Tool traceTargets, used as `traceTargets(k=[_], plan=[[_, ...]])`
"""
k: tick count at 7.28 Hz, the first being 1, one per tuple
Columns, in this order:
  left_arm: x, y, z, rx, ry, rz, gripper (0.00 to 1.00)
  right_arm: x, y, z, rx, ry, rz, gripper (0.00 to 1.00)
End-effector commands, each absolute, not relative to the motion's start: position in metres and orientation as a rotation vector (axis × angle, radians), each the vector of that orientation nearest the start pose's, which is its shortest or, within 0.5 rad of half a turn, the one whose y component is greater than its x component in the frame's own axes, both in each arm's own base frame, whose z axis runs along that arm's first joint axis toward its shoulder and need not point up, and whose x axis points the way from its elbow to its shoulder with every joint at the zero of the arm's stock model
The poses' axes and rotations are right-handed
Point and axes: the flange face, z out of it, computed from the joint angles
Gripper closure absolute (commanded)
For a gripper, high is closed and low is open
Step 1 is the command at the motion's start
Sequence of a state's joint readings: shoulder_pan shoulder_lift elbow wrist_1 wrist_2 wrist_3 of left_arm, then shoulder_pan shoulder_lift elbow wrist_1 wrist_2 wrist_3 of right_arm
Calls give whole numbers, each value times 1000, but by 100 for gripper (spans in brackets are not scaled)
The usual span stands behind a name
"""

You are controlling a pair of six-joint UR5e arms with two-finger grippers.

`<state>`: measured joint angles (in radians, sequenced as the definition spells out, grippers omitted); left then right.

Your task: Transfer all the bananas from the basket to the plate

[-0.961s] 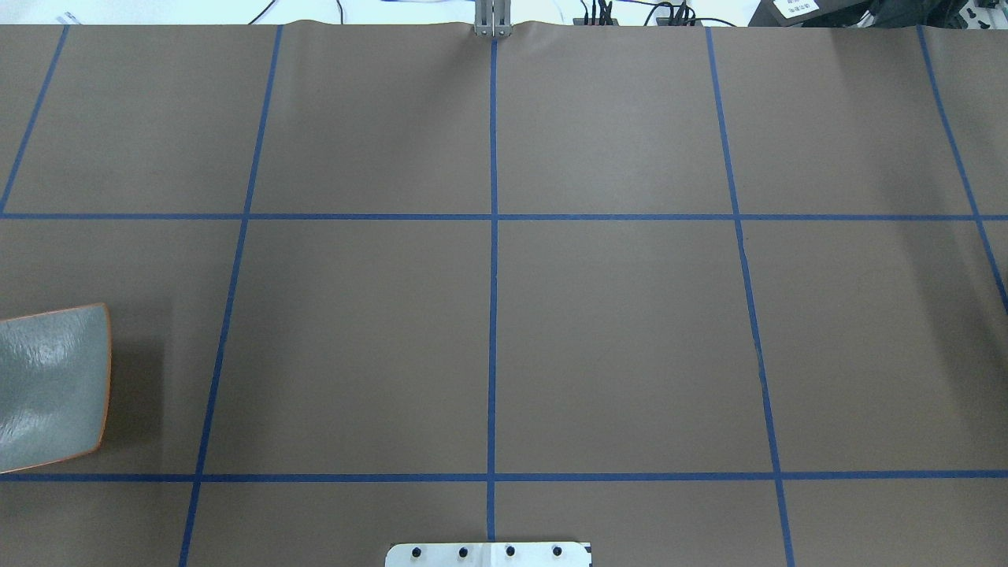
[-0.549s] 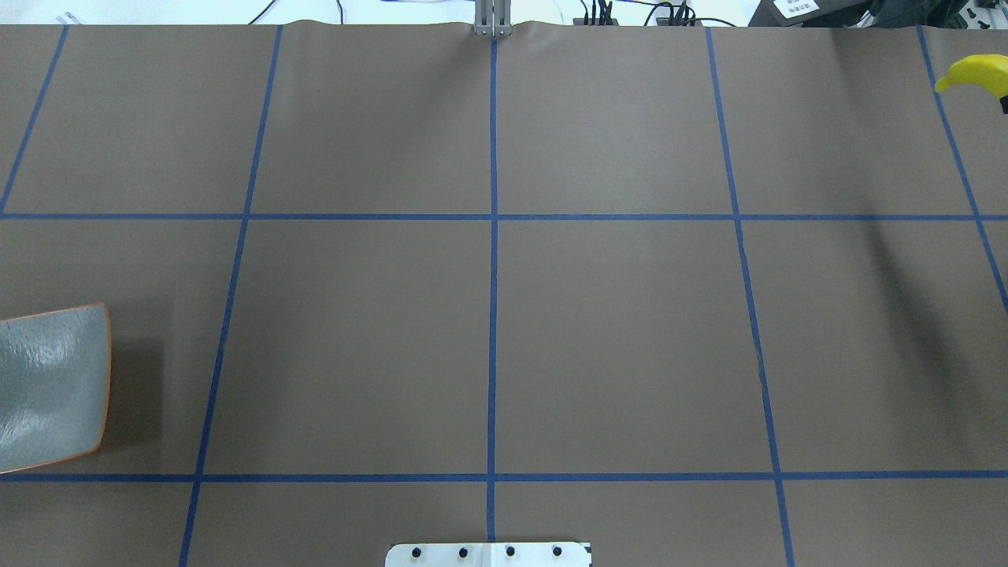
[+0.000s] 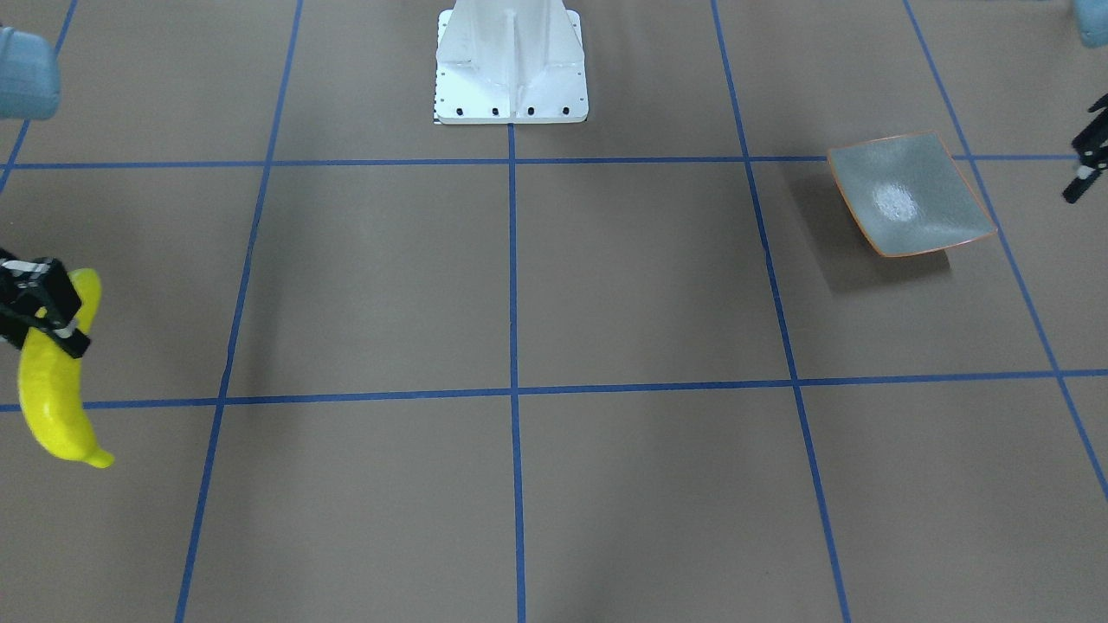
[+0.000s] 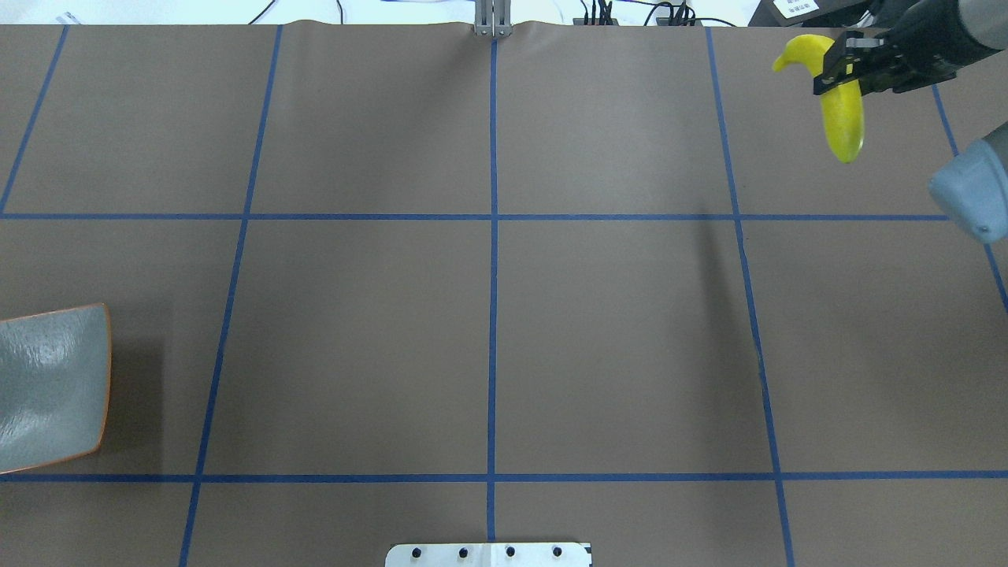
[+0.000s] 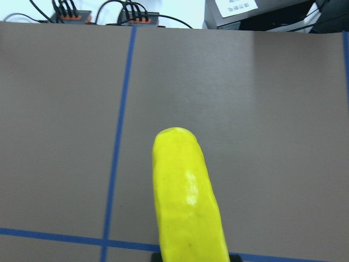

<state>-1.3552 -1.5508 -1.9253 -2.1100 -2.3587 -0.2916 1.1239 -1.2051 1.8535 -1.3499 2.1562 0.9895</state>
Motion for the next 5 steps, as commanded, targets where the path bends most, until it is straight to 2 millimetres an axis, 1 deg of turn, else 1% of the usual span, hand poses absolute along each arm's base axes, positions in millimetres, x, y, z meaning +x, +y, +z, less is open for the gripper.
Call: traceTargets(k=[1, 2, 3, 4, 5], plan=[[110, -500, 347, 586, 1093, 195, 0, -258, -544, 218, 219, -1082, 381, 100], [131, -496, 321, 560, 1185, 131, 0, -287, -525, 191, 215, -1120, 397, 100], [158, -491, 295, 528, 1267, 115, 0, -311, -506, 172, 208, -1149, 430, 100], [190, -488, 256, 480, 1345, 104, 0, -338, -490, 144, 210, -1188, 462, 100], [217, -481, 223, 409, 1415, 76, 0, -361, -475, 119, 202, -1229, 506, 100]])
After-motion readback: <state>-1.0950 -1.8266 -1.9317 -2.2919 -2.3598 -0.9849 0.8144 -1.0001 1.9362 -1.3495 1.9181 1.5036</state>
